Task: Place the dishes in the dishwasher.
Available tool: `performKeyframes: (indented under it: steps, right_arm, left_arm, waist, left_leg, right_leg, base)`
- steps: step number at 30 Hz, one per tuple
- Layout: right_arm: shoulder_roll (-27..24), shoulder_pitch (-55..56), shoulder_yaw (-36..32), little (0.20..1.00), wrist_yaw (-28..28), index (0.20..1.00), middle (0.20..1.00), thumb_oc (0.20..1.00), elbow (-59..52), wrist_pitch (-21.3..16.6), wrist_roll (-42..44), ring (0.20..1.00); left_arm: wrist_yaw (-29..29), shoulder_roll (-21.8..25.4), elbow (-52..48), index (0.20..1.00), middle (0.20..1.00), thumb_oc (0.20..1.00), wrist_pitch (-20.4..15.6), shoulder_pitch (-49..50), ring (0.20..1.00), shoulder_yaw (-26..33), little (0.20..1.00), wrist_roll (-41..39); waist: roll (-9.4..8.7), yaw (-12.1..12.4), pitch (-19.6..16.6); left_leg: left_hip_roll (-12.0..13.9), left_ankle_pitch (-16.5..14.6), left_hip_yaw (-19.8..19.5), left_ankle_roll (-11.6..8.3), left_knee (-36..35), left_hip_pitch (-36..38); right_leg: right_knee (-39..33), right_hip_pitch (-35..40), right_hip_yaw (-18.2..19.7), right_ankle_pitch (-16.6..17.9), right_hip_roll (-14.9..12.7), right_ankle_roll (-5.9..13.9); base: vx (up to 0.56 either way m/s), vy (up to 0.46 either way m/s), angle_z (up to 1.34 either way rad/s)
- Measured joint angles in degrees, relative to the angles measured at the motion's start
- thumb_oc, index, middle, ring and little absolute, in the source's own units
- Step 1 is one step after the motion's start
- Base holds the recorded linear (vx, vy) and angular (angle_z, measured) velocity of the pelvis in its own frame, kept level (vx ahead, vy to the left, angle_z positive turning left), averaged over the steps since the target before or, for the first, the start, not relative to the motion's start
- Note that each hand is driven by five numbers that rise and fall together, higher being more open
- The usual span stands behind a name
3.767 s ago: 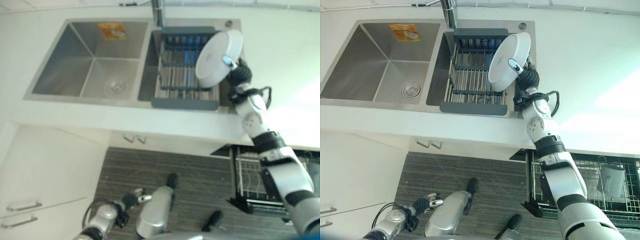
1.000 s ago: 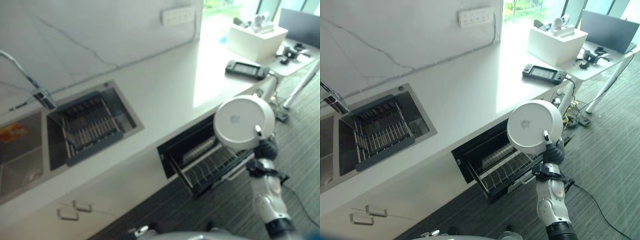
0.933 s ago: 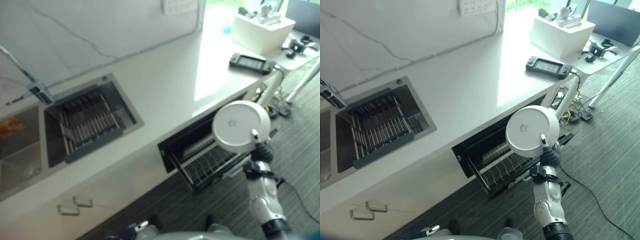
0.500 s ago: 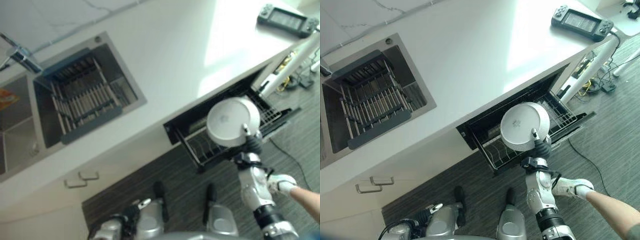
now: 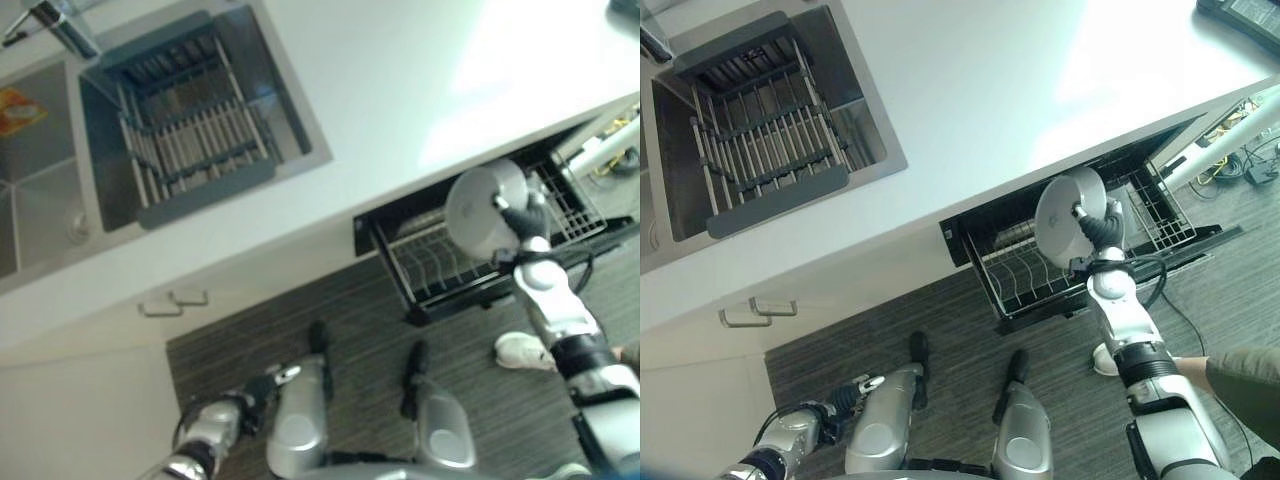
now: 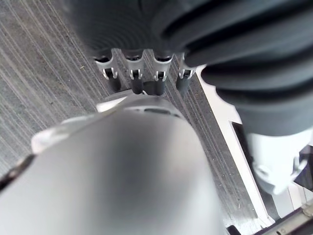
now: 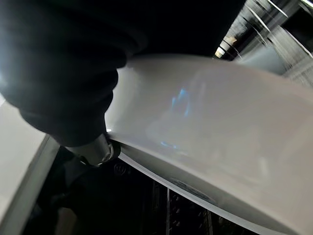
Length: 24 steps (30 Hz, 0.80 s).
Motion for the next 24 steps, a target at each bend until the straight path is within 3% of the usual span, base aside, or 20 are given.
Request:
performKeyframes:
  steps: [2, 4, 6, 10, 13, 16, 24]
  right_arm:
    - [-1.9, -4.0, 0.9, 0.2, -0.1, 0.2, 0.2, 0.2, 5.3, 3.0, -1.5, 0.2]
    - [-2.0, -4.8, 1.8, 0.2, 0.3, 0.2, 0.2, 0.2, 6.8, 3.2, -2.9, 0.2]
    - [-4.1, -8.3, 7.2, 0.2, 0.6, 0.2, 0.2, 0.2, 11.7, 5.7, -8.5, 0.2]
    - [-4.3, -12.3, 18.0, 0.2, -0.2, 0.2, 0.2, 0.2, 15.3, 6.9, -21.8, 0.2]
    - [-2.5, -18.6, 21.8, 0.2, -3.8, 0.2, 0.2, 0.2, 25.6, 7.4, -29.7, 0.2]
    - [3.1, -21.7, 23.8, 0.2, -13.2, 0.2, 0.2, 0.2, 30.3, 7.9, -36.7, 0.2]
    - [4.1, -23.3, 23.3, 0.2, -29.2, 0.2, 0.2, 0.2, 34.4, 14.3, -39.3, 0.2]
  left_arm:
    - [-0.2, 1.6, -0.3, 1.0, 1.0, 1.0, 0.4, -1.7, 1.0, 0.0, 1.0, 0.0]
    - [-0.3, 2.3, -0.5, 1.0, 1.0, 1.0, 1.4, -2.0, 1.0, 0.0, 1.0, 0.0]
    - [-0.6, 3.9, -2.4, 1.0, 1.0, 1.0, 1.6, -2.3, 1.0, 0.0, 1.0, 0.0]
    - [-0.9, 5.2, -3.7, 1.0, 1.0, 1.0, 3.3, -4.2, 1.0, -0.2, 1.0, 0.0]
    - [-1.3, 5.0, -3.3, 1.0, 1.0, 1.0, 2.8, -8.1, 1.0, -2.9, 1.0, -0.1]
    - [-1.3, 4.3, -3.1, 1.0, 1.0, 1.0, 1.9, -9.1, 1.0, -5.1, 1.0, -2.3]
    - [-0.6, 3.5, -5.1, 1.0, 1.0, 1.0, -0.1, -9.7, 1.0, -7.0, 1.0, -6.3]
  waist:
    - [-1.26, 1.2, 0.2]
    - [-1.88, 1.6, 0.2]
    - [-2.59, 2.6, 0.6]
    - [-2.94, 5.2, 1.5]
    - [-0.88, 7.2, 2.6]
    - [0.96, 7.7, 3.5]
    - [2.83, 8.6, 3.7]
  left_leg:
    - [0.3, 0.0, -0.8, -0.03, 0.8, -1.0]
    - [0.3, -0.2, -0.9, 0.05, 1.4, -1.5]
    - [0.5, -0.4, -2.2, 0.09, 2.8, -3.3]
    - [0.6, -0.3, -2.7, 0.07, 3.9, -6.5]
    - [-0.7, 0.0, -4.1, 0.77, 4.6, -9.0]
    - [-1.6, 0.4, -4.2, 1.33, 4.7, -11.5]
    - [-3.2, 1.2, -4.4, 2.49, 4.7, -15.6]
  right_leg:
    - [0.0, -0.2, -0.5, 0.0, 0.2, -0.19]
    - [0.0, -0.4, -0.5, 0.1, 0.2, -0.21]
    - [-0.1, -0.8, -1.8, 0.2, 0.5, -0.39]
    - [-0.1, -3.1, -2.0, 0.6, 0.6, -1.03]
    - [-0.1, -4.2, -3.4, 0.7, -0.4, -0.86]
    - [0.6, -7.0, -3.4, 0.9, -1.3, -0.58]
    - [3.0, -11.6, -3.3, 0.7, -3.2, -0.16]
  base:
    - [0.0, -0.059, 0.11]
    - [0.0, -0.079, 0.07]
    - [-0.04, -0.074, 0.19]
    - [-0.06, -0.022, 0.07]
    - [-0.13, 0.039, 0.28]
    - [-0.16, 0.088, 0.06]
    - [-0.09, 0.054, 0.06]
